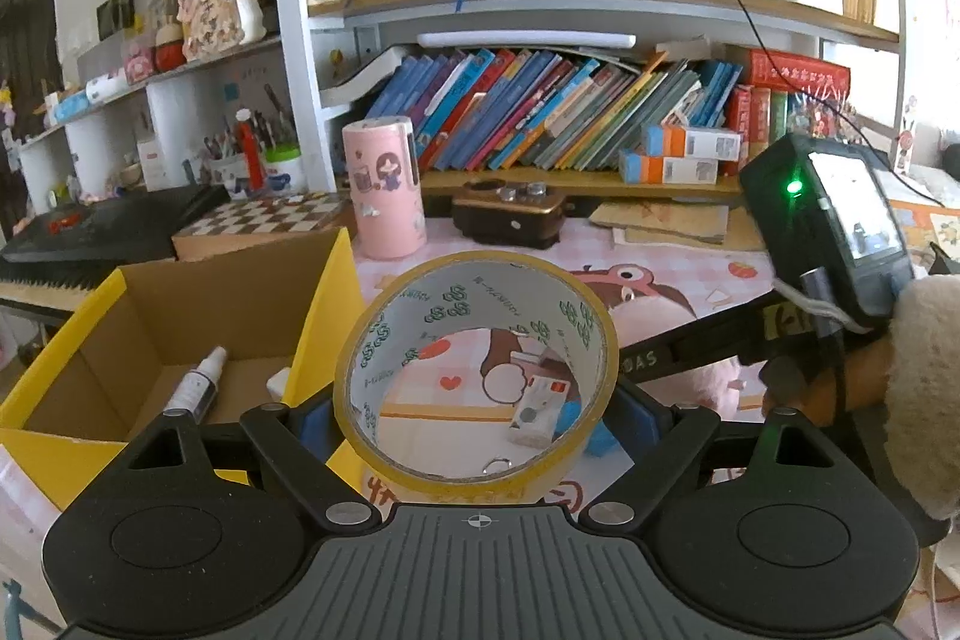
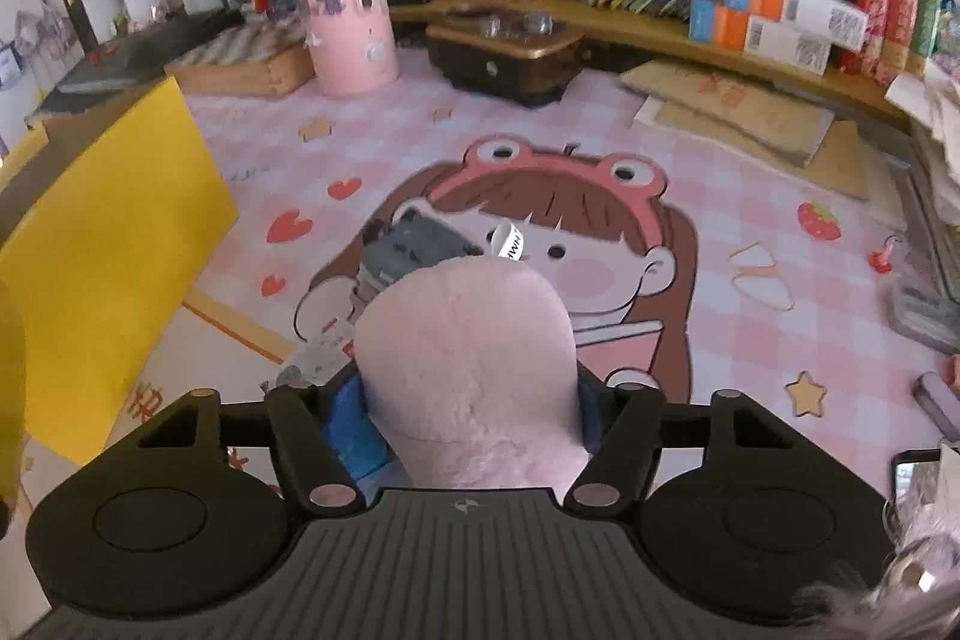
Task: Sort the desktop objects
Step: 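Carry the tape roll and pig plush up toward the yellow box with both grippers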
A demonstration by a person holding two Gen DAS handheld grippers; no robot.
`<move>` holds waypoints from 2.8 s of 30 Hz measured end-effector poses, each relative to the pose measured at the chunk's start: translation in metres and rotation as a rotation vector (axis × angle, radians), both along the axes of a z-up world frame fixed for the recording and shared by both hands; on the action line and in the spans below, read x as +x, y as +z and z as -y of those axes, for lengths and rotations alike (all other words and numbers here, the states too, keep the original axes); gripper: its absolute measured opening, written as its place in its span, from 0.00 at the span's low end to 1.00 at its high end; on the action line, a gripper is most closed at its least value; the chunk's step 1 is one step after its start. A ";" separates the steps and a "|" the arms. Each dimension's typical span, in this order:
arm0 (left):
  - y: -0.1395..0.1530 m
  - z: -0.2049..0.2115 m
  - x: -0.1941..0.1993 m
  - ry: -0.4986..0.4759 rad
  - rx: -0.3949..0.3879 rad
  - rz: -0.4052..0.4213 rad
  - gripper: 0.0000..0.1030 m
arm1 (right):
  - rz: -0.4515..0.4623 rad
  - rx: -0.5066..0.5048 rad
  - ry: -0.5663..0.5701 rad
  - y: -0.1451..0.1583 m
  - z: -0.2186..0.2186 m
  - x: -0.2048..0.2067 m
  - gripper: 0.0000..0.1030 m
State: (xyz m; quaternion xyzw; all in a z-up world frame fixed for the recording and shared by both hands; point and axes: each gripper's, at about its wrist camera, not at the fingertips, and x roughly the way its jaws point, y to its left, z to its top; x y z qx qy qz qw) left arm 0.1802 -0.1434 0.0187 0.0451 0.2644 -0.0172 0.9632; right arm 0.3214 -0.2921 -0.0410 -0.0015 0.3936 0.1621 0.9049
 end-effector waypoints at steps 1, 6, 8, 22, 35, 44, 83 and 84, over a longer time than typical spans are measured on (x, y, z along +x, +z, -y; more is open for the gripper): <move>0.001 0.000 -0.001 -0.001 -0.002 0.004 0.87 | 0.018 0.005 -0.013 0.005 0.003 -0.004 0.60; 0.005 -0.004 -0.009 -0.011 -0.021 0.026 0.87 | 0.060 0.038 -0.086 0.029 0.016 -0.026 0.60; 0.007 -0.007 -0.013 -0.015 -0.030 0.036 0.87 | 0.069 0.057 -0.112 0.037 0.020 -0.039 0.60; 0.010 -0.032 -0.043 -0.081 -0.105 0.047 0.86 | 0.057 0.055 -0.152 0.052 -0.004 -0.122 0.61; 0.002 -0.069 -0.076 -0.079 -0.147 -0.004 0.87 | 0.045 0.005 -0.144 0.050 -0.046 -0.173 0.61; 0.000 -0.106 -0.112 -0.043 -0.167 -0.029 0.86 | 0.038 -0.004 -0.119 0.050 -0.082 -0.212 0.61; -0.007 -0.210 -0.209 0.063 -0.175 -0.056 0.86 | -0.022 0.030 -0.017 0.034 -0.195 -0.306 0.61; -0.006 -0.212 -0.209 0.069 -0.176 -0.053 0.86 | -0.020 0.030 -0.013 0.035 -0.197 -0.306 0.61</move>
